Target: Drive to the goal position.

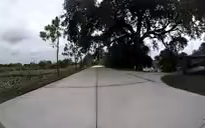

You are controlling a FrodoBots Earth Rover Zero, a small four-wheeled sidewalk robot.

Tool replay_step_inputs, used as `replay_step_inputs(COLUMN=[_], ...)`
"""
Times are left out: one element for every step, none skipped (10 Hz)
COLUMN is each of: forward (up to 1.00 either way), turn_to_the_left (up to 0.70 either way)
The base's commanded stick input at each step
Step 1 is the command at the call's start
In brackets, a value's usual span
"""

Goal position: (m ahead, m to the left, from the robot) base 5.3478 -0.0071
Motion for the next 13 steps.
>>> replay_step_inputs(forward=[0.85, 0.85, 0.85, 0.85, 0.85, 0.85, 0.85, 0.85, 0.85, 0.85, 0.85, 0.85, 0.85], turn_to_the_left=[0.00, 0.00, 0.00, 0.00, 0.00, 0.00, 0.00, 0.00, 0.34, 0.34, 0.18, 0.00, 0.00])
